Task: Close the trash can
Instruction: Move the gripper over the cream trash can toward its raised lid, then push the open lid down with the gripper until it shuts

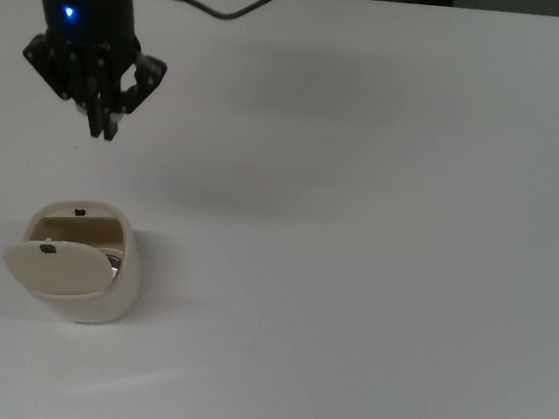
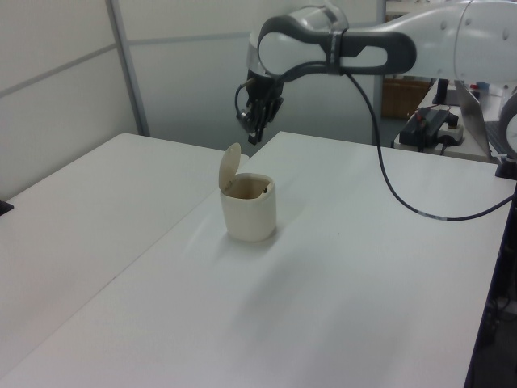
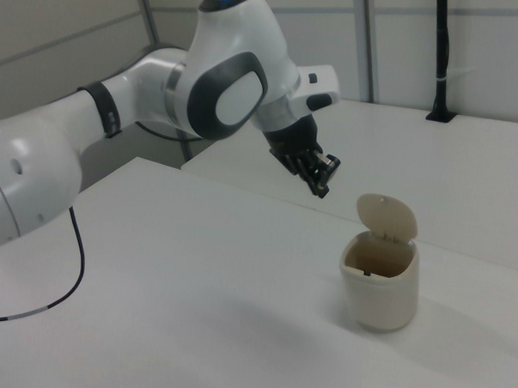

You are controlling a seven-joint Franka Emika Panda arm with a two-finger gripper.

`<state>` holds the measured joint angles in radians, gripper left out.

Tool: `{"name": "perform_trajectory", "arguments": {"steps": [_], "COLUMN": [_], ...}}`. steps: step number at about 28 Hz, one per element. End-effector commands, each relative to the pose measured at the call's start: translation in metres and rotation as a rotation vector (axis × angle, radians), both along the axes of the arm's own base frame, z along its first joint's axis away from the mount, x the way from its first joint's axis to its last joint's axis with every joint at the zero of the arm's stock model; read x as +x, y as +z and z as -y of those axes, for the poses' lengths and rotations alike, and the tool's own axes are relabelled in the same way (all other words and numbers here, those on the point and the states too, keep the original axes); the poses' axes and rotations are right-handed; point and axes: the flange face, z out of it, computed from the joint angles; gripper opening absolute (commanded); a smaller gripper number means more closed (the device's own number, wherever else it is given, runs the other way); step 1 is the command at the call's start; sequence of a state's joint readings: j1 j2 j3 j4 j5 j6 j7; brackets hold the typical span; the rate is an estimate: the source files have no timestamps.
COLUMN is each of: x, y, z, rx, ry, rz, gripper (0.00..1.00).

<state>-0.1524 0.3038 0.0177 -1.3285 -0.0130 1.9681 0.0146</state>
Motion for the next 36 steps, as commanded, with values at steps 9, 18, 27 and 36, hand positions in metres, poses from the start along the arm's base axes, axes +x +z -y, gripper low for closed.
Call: {"name": "perform_trajectory", "arguments": {"steps": [9,18,27,36], "x": [0.041,0.07,0.081,0.079], "y": [-0.017,-0.039,-0.058,-0.068], "z": [-0.011,-0.009,-0.004,0.008], "rx": [-0.049,-0.146,-0.158,-0.174], "ry": [-0.145,-0.196,-0.203,-0.199], "rz": [0.243,0.369,0.373,0.348], "gripper": [0.0,0.0,0.0,0.0]}}
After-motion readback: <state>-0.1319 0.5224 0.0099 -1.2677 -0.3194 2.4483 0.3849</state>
